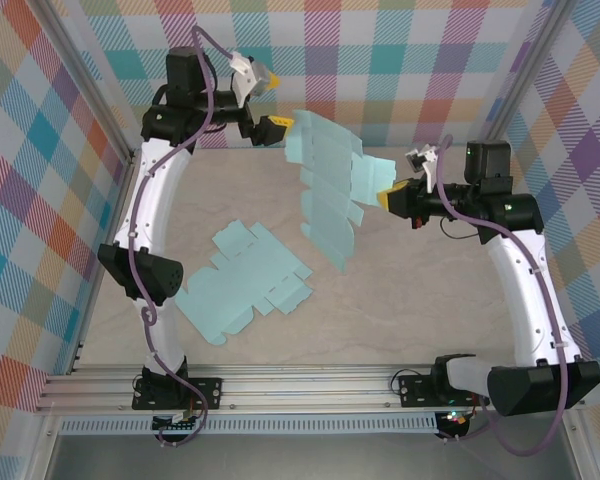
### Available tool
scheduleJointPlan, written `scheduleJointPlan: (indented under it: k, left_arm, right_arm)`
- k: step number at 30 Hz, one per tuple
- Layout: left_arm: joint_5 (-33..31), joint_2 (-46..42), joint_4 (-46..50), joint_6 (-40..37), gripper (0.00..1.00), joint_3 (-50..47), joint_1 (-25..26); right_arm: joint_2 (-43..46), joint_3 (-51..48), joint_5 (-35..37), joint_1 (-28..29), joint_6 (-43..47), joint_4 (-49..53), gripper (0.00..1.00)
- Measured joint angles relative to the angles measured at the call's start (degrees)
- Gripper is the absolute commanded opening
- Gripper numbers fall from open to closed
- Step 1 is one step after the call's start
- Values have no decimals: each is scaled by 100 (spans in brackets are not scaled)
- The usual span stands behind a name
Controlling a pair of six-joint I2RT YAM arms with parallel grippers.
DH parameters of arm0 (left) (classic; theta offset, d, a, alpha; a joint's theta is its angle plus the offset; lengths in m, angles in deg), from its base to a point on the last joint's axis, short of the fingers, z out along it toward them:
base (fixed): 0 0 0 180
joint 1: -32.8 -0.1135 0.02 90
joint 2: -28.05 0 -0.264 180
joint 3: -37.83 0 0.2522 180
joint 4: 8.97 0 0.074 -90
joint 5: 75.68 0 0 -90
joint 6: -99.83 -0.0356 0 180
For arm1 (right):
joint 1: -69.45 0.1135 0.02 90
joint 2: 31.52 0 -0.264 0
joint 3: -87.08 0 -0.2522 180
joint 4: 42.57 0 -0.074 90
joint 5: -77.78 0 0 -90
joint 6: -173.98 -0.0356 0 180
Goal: Fold the paper box
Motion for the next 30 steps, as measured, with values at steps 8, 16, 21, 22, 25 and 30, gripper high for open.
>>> scheduleJointPlan:
  k: [8, 16, 21, 22, 25, 30]
  left_arm:
    - [450, 129, -15, -730, 98, 127, 0]
    - [820, 616, 455, -1279, 95, 557, 2]
    - [918, 796, 448, -1318, 96, 710, 50]
    - [933, 850, 442, -1320, 96, 780, 72]
    - [970, 957, 457, -1366, 96, 901, 116]
    - [970, 1051, 546, -1495, 95, 914, 232]
  right_arm:
    - [-17, 74, -114, 179, 22, 131, 0]
    - [-90, 190, -127, 332, 17, 118, 0]
    - [-160, 238, -129, 396, 17, 111, 0]
    - [-170, 262, -127, 407, 17, 114, 0]
    - [-175, 321, -127, 426, 17, 116, 0]
    - [-181, 352, -127, 485, 17, 122, 0]
